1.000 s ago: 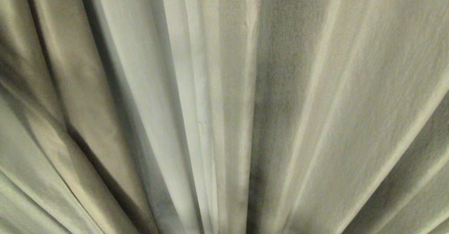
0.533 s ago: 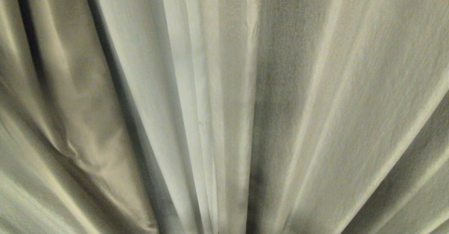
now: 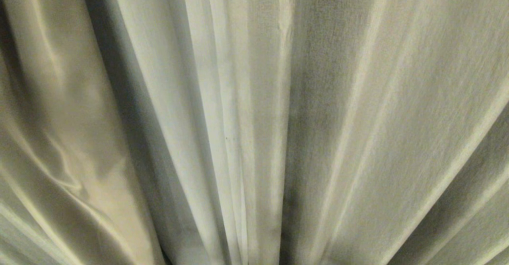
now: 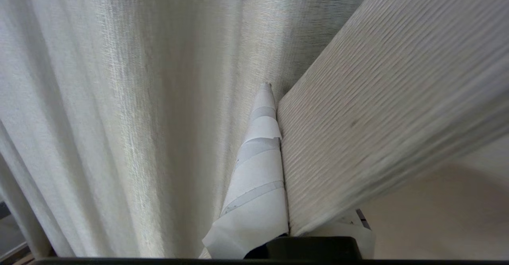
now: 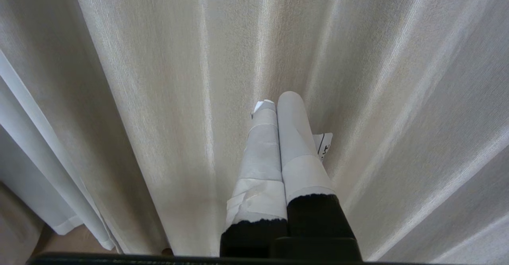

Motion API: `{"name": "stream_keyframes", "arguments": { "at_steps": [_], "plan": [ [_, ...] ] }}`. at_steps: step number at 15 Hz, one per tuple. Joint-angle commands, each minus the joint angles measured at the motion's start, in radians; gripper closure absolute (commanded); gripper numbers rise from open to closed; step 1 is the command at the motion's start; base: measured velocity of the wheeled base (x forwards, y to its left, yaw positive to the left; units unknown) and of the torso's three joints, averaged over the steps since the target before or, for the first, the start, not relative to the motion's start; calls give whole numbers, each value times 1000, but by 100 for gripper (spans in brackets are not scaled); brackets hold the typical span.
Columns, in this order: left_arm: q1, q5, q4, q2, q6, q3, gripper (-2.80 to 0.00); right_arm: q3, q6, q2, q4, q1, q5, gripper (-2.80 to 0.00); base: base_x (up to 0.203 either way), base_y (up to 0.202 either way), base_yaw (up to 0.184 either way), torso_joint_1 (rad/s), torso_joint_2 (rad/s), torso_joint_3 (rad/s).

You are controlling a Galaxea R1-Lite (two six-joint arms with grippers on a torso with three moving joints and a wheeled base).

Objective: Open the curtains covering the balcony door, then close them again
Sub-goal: Pull the outer curtains open on both sides

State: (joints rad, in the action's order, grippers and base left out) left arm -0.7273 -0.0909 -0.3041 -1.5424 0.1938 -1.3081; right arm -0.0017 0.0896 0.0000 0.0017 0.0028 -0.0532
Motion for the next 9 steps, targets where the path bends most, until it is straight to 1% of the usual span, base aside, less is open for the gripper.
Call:
{"name": "stream_keyframes", "arguments": {
  "at_steps": [1, 9],
  "plan": [
    [-38, -14, -10, -28, 2, 1, 0, 0, 1, 2, 0, 0, 0, 0, 0, 0, 0, 0, 0, 0],
    [-114, -43, -57, -86, 4, 1, 0, 0, 1, 2, 0, 0, 0, 0, 0, 0, 0, 0, 0, 0]
  ]
}}
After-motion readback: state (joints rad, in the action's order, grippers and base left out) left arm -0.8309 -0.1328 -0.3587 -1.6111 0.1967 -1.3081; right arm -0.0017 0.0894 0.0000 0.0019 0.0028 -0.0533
